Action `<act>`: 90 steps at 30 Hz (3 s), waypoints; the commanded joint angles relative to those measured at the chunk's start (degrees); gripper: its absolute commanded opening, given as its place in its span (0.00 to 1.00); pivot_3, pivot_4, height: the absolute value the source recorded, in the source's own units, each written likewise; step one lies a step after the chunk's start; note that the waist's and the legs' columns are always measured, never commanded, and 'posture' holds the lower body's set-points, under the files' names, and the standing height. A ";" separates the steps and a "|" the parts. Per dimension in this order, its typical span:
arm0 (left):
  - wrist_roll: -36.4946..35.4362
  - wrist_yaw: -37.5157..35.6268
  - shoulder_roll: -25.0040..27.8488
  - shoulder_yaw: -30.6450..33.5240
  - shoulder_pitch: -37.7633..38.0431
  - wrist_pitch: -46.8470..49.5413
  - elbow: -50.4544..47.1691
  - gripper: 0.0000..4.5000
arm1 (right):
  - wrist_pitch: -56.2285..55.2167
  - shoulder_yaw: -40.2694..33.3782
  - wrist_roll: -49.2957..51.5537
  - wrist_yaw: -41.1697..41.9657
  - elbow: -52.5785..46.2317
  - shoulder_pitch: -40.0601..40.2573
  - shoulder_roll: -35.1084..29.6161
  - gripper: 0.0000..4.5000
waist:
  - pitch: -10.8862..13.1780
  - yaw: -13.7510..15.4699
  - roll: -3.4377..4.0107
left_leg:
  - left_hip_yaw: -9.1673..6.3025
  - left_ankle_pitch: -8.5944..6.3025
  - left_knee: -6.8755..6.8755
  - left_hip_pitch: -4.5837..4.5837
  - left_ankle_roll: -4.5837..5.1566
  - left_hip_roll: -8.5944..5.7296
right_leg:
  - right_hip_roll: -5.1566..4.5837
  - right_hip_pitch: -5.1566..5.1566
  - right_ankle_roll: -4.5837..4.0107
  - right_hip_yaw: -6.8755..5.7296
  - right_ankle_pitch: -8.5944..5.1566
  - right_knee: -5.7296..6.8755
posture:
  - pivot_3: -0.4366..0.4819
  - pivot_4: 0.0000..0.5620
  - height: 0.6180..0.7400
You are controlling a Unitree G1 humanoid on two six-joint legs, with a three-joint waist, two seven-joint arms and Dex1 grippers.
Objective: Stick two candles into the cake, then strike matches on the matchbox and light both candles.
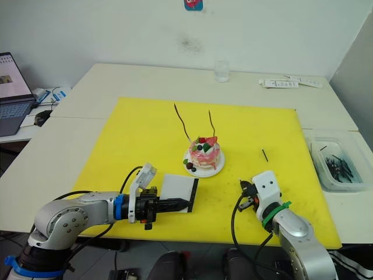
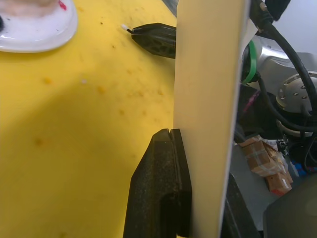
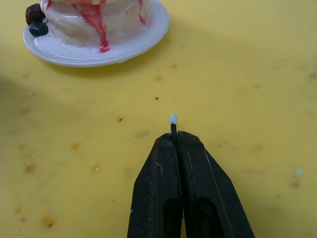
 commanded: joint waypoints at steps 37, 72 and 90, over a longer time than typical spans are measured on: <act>0.00 -0.38 -0.28 -0.61 -0.81 -0.64 -0.93 0.00 | -21.29 3.41 -5.41 -0.96 13.03 4.09 3.84 0.01 | -0.18 0.04 -0.20 | -0.02 0.00 -0.02 0.46 0.00 0.04 | -0.06 0.48 -0.10 0.00 -0.07 -0.05 | 0.48 0.27 0.72; -8.70 15.78 -12.87 4.81 -14.00 10.52 6.29 0.00 | 5.07 12.46 5.04 21.58 -14.11 -26.48 -28.89 0.01 | -0.05 0.18 -0.13 | -0.10 0.00 -0.05 0.36 0.00 -0.06 | -0.03 0.51 0.06 -0.07 -0.10 -0.15 | 0.48 0.27 0.72; -9.52 17.03 -13.65 5.23 -13.22 11.88 5.46 0.00 | 0.70 15.89 -1.31 21.48 -9.04 -26.19 -26.65 0.01 | -0.05 0.19 -0.13 | -0.04 0.00 -0.03 0.36 -0.01 -0.07 | -0.05 0.51 0.06 -0.06 -0.10 -0.15 | 0.48 0.27 0.72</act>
